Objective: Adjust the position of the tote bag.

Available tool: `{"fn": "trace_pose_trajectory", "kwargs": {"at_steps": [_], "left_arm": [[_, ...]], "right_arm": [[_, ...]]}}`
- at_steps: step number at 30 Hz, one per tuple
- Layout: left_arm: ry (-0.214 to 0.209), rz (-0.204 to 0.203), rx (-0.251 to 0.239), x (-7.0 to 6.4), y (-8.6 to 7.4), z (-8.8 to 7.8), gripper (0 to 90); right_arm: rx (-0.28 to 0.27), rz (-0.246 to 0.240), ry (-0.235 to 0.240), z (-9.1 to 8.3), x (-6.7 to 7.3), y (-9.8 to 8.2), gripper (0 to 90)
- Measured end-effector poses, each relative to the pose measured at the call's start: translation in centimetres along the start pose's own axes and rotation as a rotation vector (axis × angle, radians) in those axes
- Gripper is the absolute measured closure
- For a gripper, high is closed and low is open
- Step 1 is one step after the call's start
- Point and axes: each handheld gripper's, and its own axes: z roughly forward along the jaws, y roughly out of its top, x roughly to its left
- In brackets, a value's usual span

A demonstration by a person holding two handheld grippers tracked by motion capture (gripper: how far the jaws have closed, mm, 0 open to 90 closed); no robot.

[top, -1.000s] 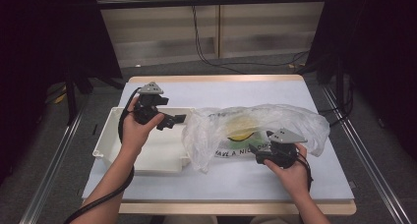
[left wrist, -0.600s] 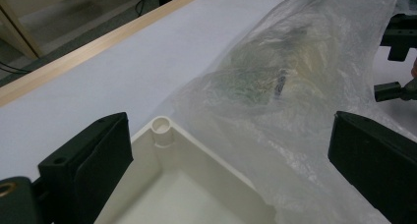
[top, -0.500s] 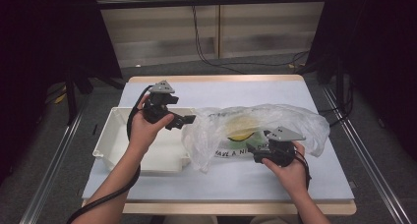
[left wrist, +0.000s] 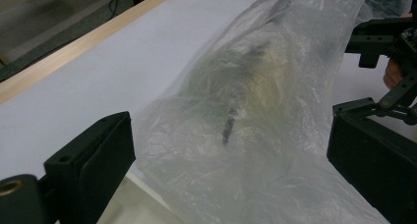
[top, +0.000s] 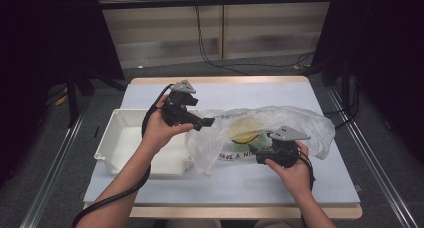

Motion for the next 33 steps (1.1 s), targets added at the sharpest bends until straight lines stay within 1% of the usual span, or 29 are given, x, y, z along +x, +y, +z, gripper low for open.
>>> {"fn": "trace_pose_trajectory", "kwargs": {"at_steps": [1, 4, 5, 6, 8, 11, 12, 14, 15, 17, 19, 21, 22, 23, 24, 25, 26, 27, 28, 30, 31, 32, 33], "left_arm": [[0.005, 0.008, 0.004, -0.1, 0.1, 0.1, 4.6], [0.005, 0.012, 0.0, 0.0, 0.3, 0.5, 5.9], [0.003, 0.027, 0.008, 0.0, 0.4, 0.5, 6.5], [0.001, 0.031, 0.005, -0.1, 0.5, 0.7, 7.9], [-0.004, 0.059, 0.012, -0.1, 0.7, 0.9, 10.0], [-0.018, 0.073, 0.003, -0.2, 0.9, 1.4, 12.6], [-0.022, 0.088, 0.0, -0.2, 1.0, 1.5, 13.2], [-0.038, 0.09, -0.006, -0.2, 1.1, 1.7, 17.7], [-0.04, 0.091, 0.004, -0.3, 1.1, 1.8, 18.5], [-0.049, 0.096, 0.002, -0.3, 1.1, 2.1, 19.7], [-0.047, 0.114, 0.022, -0.3, 1.3, 2.3, 21.7], [-0.044, 0.111, 0.016, -0.3, 1.4, 2.4, 22.3], [-0.051, 0.11, 0.022, -0.2, 1.4, 2.5, 23.4], [-0.057, 0.125, 0.036, -0.2, 1.5, 2.6, 28.5], [-0.071, 0.122, 0.021, -0.2, 1.5, 2.9, 29.2], [-0.081, 0.123, 0.026, -0.2, 1.5, 3.0, 28.9], [-0.099, 0.127, 0.038, -0.1, 1.5, 3.3, 32.1], [-0.108, 0.127, 0.039, -0.1, 1.5, 3.4, 33.2], [-0.119, 0.132, 0.053, -0.1, 1.5, 3.6, 33.1], [-0.151, 0.13, 0.062, 0.0, 1.4, 4.1, 35.4], [-0.157, 0.111, 0.069, 0.0, 1.3, 4.3, 35.3], [-0.162, 0.101, 0.07, 0.0, 1.3, 4.5, 37.0], [-0.168, 0.096, 0.086, 0.1, 1.2, 4.5, 39.4]], "right_arm": [[-0.001, 0.001, 0.004, 0.1, 0.0, 0.0, 20.7], [0.001, 0.003, 0.011, 0.2, 0.0, 0.1, 20.6], [0.002, 0.004, 0.011, 0.2, 0.0, 0.1, 20.6], [-0.001, 0.005, 0.013, 0.2, 0.1, 0.2, 20.5], [-0.004, 0.008, 0.01, 0.2, 0.1, 0.4, 19.9], [-0.008, 0.007, 0.017, 0.3, 0.2, 0.6, 19.9], [-0.012, 0.008, 0.019, 0.3, 0.3, 0.8, 19.9], [-0.01, 0.003, 0.023, 0.3, 0.4, 0.9, 19.9], [-0.013, 0.002, 0.025, 0.3, 0.4, 1.0, 19.9], [-0.014, 0.005, 0.026, 0.3, 0.4, 1.1, 19.9], [-0.016, 0.006, 0.031, 0.4, 0.4, 1.1, 19.9], [-0.019, 0.004, 0.029, 0.4, 0.5, 1.2, 19.9], [-0.02, 0.006, 0.031, 0.3, 0.5, 1.2, 19.9], [-0.022, 0.007, 0.032, 0.3, 0.5, 1.2, 19.9], [-0.022, 0.012, 0.034, 0.3, 0.5, 1.2, 19.9], [-0.024, 0.013, 0.034, 0.4, 0.5, 1.2, 19.9], [-0.022, 0.014, 0.033, 0.3, 0.6, 1.2, 19.9], [-0.023, 0.015, 0.035, 0.3, 0.6, 1.2, 20.0], [-0.024, 0.012, 0.036, 0.3, 0.6, 1.2, 20.0], [-0.026, 0.01, 0.04, 0.4, 0.7, 1.3, 20.1], [-0.028, 0.01, 0.045, 0.4, 0.8, 1.3, 20.0], [-0.034, 0.009, 0.054, 0.4, 0.8, 1.4, 20.0], [-0.038, 0.007, 0.057, 0.3, 0.9, 1.4, 20.0]]}}
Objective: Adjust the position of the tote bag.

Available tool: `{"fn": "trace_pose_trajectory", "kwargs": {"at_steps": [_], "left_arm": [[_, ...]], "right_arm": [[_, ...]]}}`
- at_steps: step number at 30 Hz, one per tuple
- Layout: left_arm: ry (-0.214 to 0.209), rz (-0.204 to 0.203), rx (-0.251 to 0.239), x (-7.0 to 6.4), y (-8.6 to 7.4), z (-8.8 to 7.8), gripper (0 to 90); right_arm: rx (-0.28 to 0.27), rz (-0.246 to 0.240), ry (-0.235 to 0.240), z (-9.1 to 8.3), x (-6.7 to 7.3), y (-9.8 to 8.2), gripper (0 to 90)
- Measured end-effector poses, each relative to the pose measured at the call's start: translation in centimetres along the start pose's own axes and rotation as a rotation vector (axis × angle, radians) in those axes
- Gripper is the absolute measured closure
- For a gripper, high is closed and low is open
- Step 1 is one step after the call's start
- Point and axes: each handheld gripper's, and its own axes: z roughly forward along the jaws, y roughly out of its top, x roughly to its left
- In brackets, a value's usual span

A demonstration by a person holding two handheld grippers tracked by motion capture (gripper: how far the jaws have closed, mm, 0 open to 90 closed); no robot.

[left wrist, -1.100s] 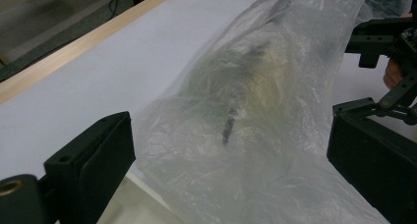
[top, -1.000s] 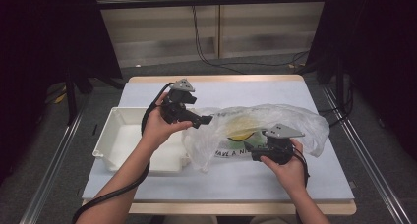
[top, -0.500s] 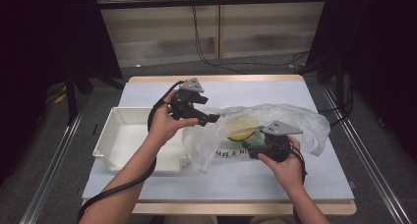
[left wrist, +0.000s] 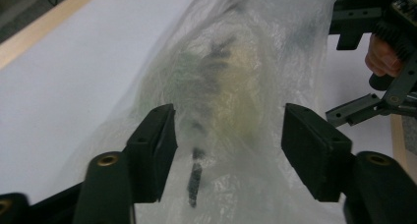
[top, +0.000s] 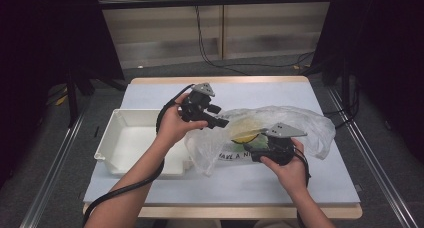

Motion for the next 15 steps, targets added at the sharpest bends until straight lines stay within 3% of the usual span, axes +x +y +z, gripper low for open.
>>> {"fn": "trace_pose_trajectory", "kwargs": {"at_steps": [1, 4, 8, 11, 15], "left_arm": [[-0.005, -0.013, -0.001, 0.02, -0.07, 0.08, 41.8], [-0.02, 0.001, 0.014, 0.18, -0.19, 0.07, 54.8], [-0.025, -0.01, -0.006, 0.18, -0.29, -0.15, 70.1], [-0.024, 0.023, 0.013, -0.03, -0.13, -0.39, 78.5], [-0.031, 0.025, 0.02, -0.41, -0.04, -0.23, 83.7]], "right_arm": [[0.002, 0.0, -0.003, -0.02, 0.07, 0.08, 20.0], [-0.006, 0.003, 0.006, 0.01, 0.15, 0.28, 20.0], [-0.014, 0.022, 0.025, 0.05, 0.02, 0.47, 20.6], [-0.016, 0.015, 0.032, 0.06, 0.14, 0.61, 20.7], [-0.022, 0.027, 0.038, 0.07, 0.34, 0.83, 21.7]]}}
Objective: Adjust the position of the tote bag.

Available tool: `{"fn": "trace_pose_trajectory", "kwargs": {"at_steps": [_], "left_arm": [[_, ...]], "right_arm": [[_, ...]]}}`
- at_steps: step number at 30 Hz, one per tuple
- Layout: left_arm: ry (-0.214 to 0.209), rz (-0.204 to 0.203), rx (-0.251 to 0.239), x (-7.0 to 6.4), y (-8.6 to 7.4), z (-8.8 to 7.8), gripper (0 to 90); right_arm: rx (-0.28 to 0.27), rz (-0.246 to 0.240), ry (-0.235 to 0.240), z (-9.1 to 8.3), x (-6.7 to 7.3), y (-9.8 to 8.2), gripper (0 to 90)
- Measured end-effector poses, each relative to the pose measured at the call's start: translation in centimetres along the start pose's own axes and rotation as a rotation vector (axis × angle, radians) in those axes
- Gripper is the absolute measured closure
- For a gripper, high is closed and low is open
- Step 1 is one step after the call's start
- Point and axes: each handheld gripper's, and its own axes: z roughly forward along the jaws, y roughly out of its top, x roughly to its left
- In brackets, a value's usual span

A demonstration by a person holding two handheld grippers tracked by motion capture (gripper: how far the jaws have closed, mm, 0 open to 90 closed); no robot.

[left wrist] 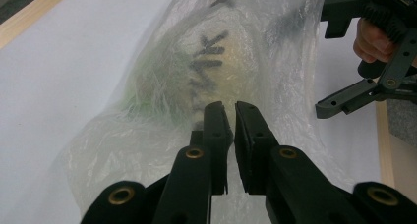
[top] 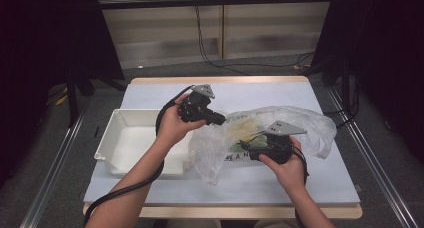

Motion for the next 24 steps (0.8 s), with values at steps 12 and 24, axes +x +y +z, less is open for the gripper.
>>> {"fn": "trace_pose_trajectory", "kwargs": {"at_steps": [12, 24], "left_arm": [[0.017, -0.01, -0.017, 0.0, -0.2, 0.0, 54.5], [0.013, 0.046, -0.01, -1.1, 0.3, 1.2, 22.8]], "right_arm": [[-0.003, 0.046, 0.046, 0.2, -0.5, 0.0, 83.1], [-0.01, 0.03, 0.07, 0.2, -0.4, 0.3, 90.0]]}}
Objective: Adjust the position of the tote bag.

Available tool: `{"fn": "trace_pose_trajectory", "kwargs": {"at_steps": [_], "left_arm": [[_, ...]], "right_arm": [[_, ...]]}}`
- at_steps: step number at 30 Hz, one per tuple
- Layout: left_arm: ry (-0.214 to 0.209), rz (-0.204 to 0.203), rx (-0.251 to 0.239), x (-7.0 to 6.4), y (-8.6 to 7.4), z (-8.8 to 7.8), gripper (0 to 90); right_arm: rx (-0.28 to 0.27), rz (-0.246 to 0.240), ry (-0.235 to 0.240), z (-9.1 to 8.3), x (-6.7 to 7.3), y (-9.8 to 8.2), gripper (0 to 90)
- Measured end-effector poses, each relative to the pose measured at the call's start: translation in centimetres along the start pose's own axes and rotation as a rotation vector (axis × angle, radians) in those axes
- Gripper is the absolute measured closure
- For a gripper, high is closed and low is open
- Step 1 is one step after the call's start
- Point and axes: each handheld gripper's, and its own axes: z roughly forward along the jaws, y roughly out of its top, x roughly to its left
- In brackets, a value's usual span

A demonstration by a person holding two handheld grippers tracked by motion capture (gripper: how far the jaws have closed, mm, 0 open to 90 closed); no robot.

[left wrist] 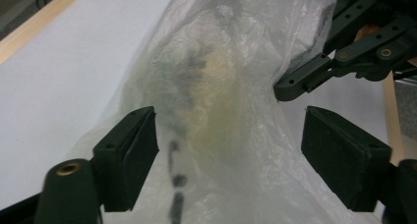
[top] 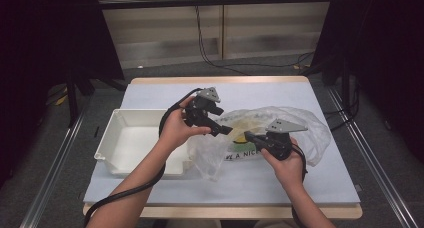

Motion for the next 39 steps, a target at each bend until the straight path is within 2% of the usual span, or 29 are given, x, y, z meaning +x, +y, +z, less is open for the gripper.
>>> {"fn": "trace_pose_trajectory", "kwargs": {"at_steps": [3, 5, 6, 7, 8, 9, 10, 12, 14, 17, 18, 21, 22, 23, 25, 28, 31, 37, 38, 39], "left_arm": [[-0.017, 0.002, 0.025, 0.3, 0.0, 0.3, 35.1], [-0.02, -0.014, 0.027, 0.5, -0.1, 0.4, 44.8], [-0.02, -0.005, 0.047, 0.8, -0.1, 0.5, 53.8], [-0.012, -0.014, 0.054, 0.8, -0.1, 0.6, 61.2], [-0.015, -0.006, 0.062, 1.0, -0.1, 0.6, 66.5], [-0.016, -0.011, 0.068, 0.9, -0.1, 0.6, 76.7], [-0.016, -0.012, 0.078, 1.0, 0.0, 0.7, 83.2], [-0.034, -0.032, 0.073, 1.1, 0.0, 0.8, 89.8], [-0.025, -0.043, 0.082, 1.2, 0.0, 0.7, 90.0], [-0.044, -0.081, 0.039, 1.9, -0.1, 0.4, 90.0], [-0.036, -0.084, 0.045, 2.0, -0.1, 0.2, 90.0], [-0.038, -0.094, 0.024, 2.5, -0.1, -0.2, 90.0], [-0.035, -0.108, 0.013, 2.5, -0.2, -0.2, 90.0], [-0.039, -0.109, 0.011, 2.7, -0.2, -0.3, 90.0], [-0.02, -0.102, 0.029, 3.0, -0.1, -0.5, 90.0], [-0.021, -0.124, -0.024, 3.1, -0.2, -0.6, 90.0], [-0.021, -0.107, -0.018, 3.1, 0.0, -0.8, 90.0], [-0.006, -0.124, -0.048, 3.1, -0.2, -0.9, 90.0], [-0.015, -0.115, -0.029, 3.1, -0.2, -0.9, 90.0], [-0.017, -0.116, -0.03, 3.1, -0.3, -0.8, 90.0]], "right_arm": [[-0.005, -0.006, 0.0, 0.1, 0.1, 0.1, 90.0], [-0.005, -0.007, -0.002, 0.1, 0.1, 0.3, 90.0], [-0.005, -0.007, -0.001, 0.2, 0.1, 0.3, 90.0], [-0.007, -0.012, 0.001, 0.2, 0.1, 0.3, 90.0], [-0.008, -0.01, 0.002, 0.2, 0.1, 0.3, 90.0], [-0.009, -0.011, 0.004, 0.3, 0.1, 0.4, 90.0], [-0.008, -0.009, 0.005, 0.3, 0.1, 0.4, 90.0], [-0.003, -0.01, 0.002, 0.3, 0.1, 0.3, 90.0], [0.005, -0.007, 0.002, 0.3, 0.0, 0.1, 90.0], [0.024, 0.002, 0.008, 0.3, -0.3, -0.5, 90.0], [0.032, 0.001, 0.006, 0.2, -0.4, -0.7, 90.0], [0.057, 0.01, 0.005, -0.1, -0.8, -1.6, 90.0], [0.067, 0.013, 0.002, -0.2, -0.9, -2.0, 90.0], [0.074, 0.015, 0.001, -0.2, -1.1, -2.3, 90.0], [0.09, 0.018, -0.002, -0.4, -1.4, -2.8, 90.0], [0.105, 0.025, -0.002, -0.8, -1.6, -3.5, 90.0], [0.127, 0.022, -0.008, -1.4, -1.7, -4.3, 90.0], [0.167, 0.012, -0.005, -2.2, -1.8, -5.6, 90.0], [0.168, 0.009, -0.004, -2.2, -1.7, -5.8, 90.0], [0.17, 0.006, -0.005, -2.3, -1.6, -5.8, 90.0]]}}
